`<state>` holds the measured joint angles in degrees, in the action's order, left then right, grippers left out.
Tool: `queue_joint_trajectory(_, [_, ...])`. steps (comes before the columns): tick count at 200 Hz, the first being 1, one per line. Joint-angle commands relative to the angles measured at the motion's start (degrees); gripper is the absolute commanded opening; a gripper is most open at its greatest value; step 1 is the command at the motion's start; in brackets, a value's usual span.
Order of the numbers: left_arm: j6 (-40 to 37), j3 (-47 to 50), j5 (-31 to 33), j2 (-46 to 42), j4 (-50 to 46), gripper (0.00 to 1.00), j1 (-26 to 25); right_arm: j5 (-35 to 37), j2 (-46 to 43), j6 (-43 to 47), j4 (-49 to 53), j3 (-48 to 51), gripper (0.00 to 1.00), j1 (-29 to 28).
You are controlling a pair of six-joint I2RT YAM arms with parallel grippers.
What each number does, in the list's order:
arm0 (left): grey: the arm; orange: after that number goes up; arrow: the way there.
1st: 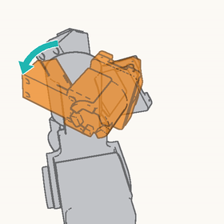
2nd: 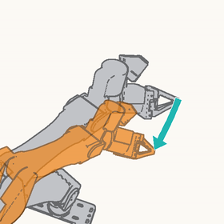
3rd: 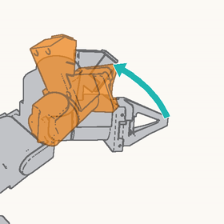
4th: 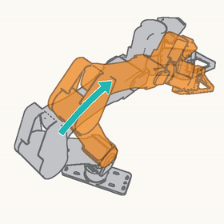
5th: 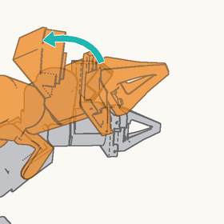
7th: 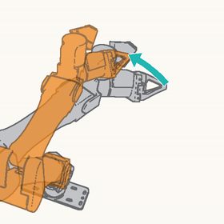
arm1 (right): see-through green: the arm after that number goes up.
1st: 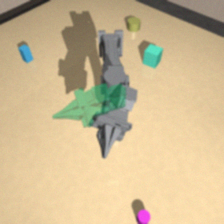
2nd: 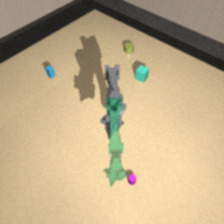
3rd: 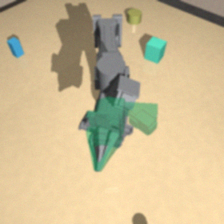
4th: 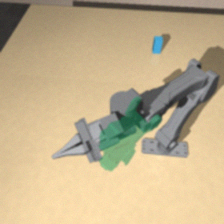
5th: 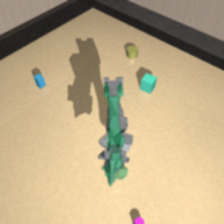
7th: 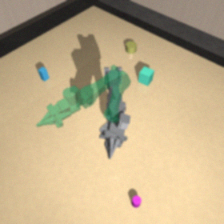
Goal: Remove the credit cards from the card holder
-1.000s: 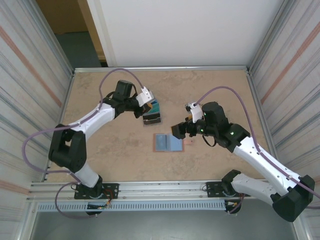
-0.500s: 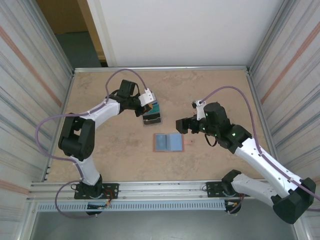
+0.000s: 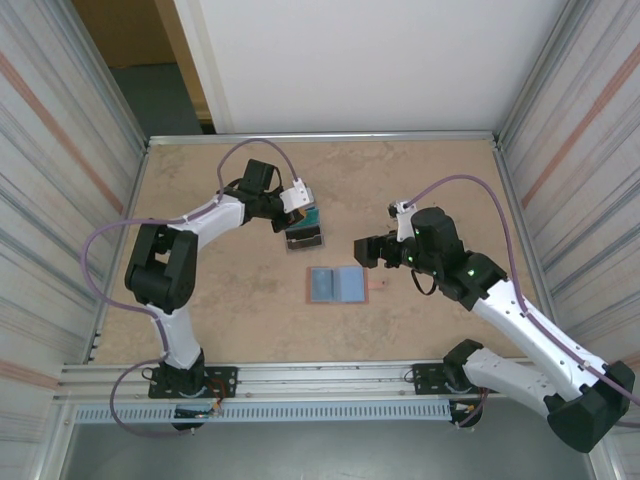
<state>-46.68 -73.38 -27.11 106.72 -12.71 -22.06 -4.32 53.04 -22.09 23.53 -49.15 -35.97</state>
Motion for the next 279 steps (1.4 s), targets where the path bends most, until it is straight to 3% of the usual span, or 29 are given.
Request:
queue_joint_trajectory(1, [-0.55, -0.71, 2.15, 0.67, 1.7, 0.11, 0.79, -0.26, 0.22, -1.11, -1.47, 0.56, 0.99, 0.28])
queue_joint_trajectory(13, [-0.37, -0.49, 2.43, 0.44, 1.82, 0.22, 0.79, -0.3, 0.53, -1.29, -1.47, 0.66, 0.99, 0.28])
queue_joint_trajectory(23, [-0.22, -0.47, 2.66, 0.34, 1.83, 0.24, 0.79, -0.31, 0.75, -1.42, -1.47, 0.64, 0.99, 0.33])
queue_joint_trajectory(81, [2.8, 0.07, 3.31, -3.29, 3.08, 0.25, 0.7, -0.41, 2.37, -2.27, -1.82, 0.67, 0.99, 0.23])
queue_joint_trajectory(117, [7.45, 4.35, 5.01, -10.81, 7.55, 0.26, 0.04, 2.37, 6.36, -5.99, 0.68, -0.22, 1.0, -0.86])
queue_joint_trajectory(125, [9.2, 6.14, 6.13, -12.97, 9.17, 0.27, -0.12, 3.62, 7.45, -7.08, 1.93, -0.66, 0.97, -1.48])
queue_joint_trajectory(137, [12.13, 9.02, 8.34, -16.49, 11.54, 0.48, -0.34, 5.38, 9.43, -9.03, 3.95, -1.46, 0.9, -2.86])
queue_joint_trajectory(157, [18.55, 14.33, 12.3, -22.63, 15.2, 0.51, -0.69, 8.32, 13.31, -11.98, 7.32, -3.07, 0.81, -5.93])
queue_joint_trajectory(167, [22.02, 17.11, 14.64, -25.7, 16.47, 0.59, -0.94, 9.7, 15.43, -13.48, 8.52, -3.94, 0.79, -7.63])
queue_joint_trajectory(183, [27.31, 22.35, 20.87, -30.39, 19.73, 0.94, -1.9, 10.51, 18.86, -15.35, 9.16, -5.17, 0.74, -10.44])
queue_joint_trajectory(187, [28.7, 23.73, 22.36, -31.68, 20.57, 0.98, -2.17, 10.56, 19.71, -15.76, 9.17, -5.48, 0.72, -11.06])
queue_joint_trajectory(237, [43.53, 38.5, 34.0, -46.54, 25.43, 0.99, -2.63, 10.98, 30.83, -17.68, 8.34, -10.81, 0.61, -17.45])
queue_joint_trajectory(279, [48.98, 43.71, 41.88, -55.44, 21.48, 0.99, -2.54, 11.88, 41.02, -17.31, 11.58, -17.73, 0.55, -20.47])
